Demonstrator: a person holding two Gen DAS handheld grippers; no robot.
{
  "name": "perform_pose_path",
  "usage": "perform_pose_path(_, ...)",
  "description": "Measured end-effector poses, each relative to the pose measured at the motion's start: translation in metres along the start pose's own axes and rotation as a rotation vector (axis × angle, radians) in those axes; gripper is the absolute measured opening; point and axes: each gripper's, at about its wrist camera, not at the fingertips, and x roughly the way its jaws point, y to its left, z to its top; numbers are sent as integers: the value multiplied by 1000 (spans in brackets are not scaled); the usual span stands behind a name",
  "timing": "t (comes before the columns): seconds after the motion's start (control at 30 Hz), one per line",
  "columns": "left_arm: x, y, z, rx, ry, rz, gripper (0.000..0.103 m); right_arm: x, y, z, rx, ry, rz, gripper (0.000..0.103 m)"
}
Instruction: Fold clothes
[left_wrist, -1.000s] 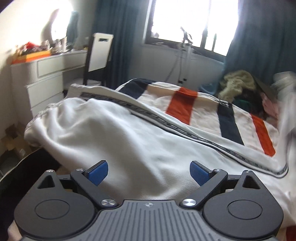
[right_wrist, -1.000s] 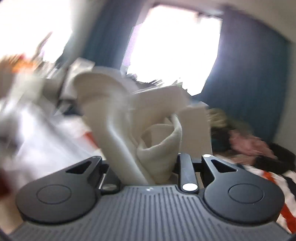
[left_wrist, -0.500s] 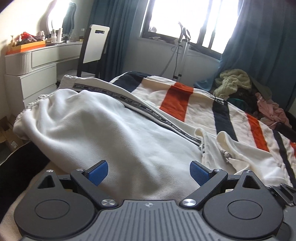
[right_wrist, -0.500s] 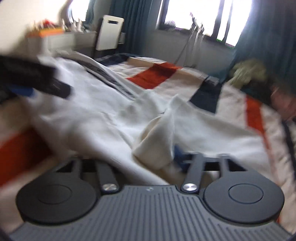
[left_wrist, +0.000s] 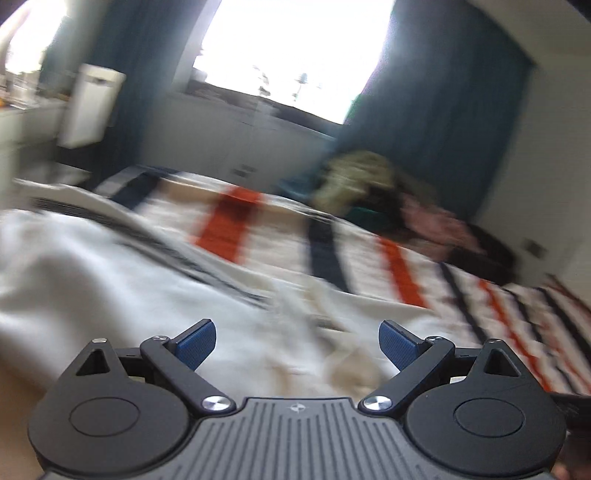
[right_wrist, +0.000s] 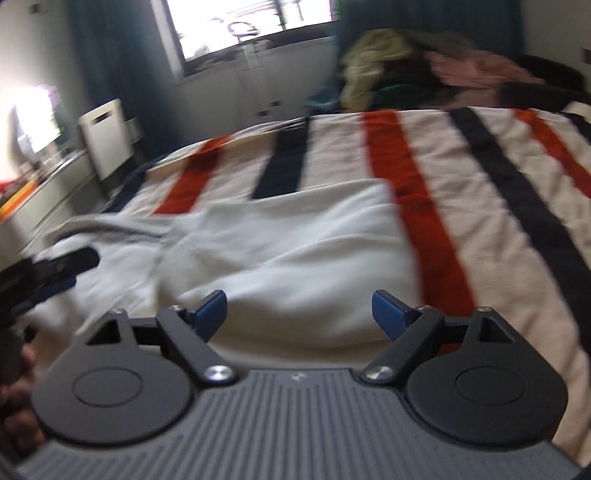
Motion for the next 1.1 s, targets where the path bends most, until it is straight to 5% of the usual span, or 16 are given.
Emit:
perform_pose_path(0.3,88,0,0,-104,211,-193,85,11,-34,8,96,-1,-33,87)
perform_pose_path(0.47,103,-8,-12,60,300,-267,79,27,-51,9,212,39,7,87)
perform_pose_path(0.63,110,1,-14,84,318,-278,56,41,-53,10,232,55,3,87)
perform_pose_path(0.7,111,7,-13,65,318,-282,36,45,-51,9,215,63,-19,87)
perform_pose_path(0.87,98,31,10,-166,370,-356,10,47,-40,8,138,65,-43,87)
perform_pose_path(1.0,91,61,12,-390,403,-399,9,53,-36,4,94,76,-84,87)
perform_pose_path(1.1,90,65,6,-425,416,-378,15,58,-35,2,84,85,-110,88)
